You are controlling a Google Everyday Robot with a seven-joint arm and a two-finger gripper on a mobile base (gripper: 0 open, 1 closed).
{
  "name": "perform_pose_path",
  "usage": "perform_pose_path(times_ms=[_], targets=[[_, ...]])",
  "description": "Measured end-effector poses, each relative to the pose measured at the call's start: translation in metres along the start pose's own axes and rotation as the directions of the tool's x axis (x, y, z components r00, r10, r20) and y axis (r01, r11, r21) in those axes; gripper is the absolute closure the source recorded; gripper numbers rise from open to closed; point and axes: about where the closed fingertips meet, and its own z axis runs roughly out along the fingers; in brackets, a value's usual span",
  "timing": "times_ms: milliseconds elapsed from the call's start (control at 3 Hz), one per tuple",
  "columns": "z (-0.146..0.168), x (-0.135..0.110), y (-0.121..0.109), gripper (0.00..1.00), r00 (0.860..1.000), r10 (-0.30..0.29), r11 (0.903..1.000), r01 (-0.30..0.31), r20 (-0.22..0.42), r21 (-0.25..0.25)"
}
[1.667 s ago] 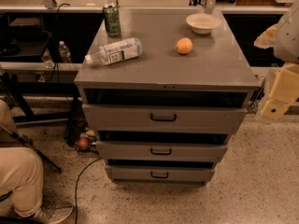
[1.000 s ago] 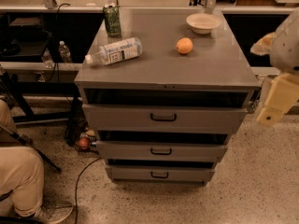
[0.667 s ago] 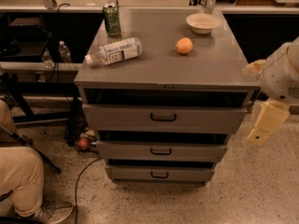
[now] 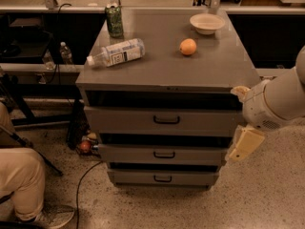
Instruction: Open top drawer
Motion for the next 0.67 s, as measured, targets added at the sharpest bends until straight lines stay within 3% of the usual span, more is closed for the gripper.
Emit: perform_pose_path(times_ms=[667], targets=[[0.0067,0.0047,0.0007,0.0,1.0,-0.014,0.9998,0.014,-0.016,0.016]])
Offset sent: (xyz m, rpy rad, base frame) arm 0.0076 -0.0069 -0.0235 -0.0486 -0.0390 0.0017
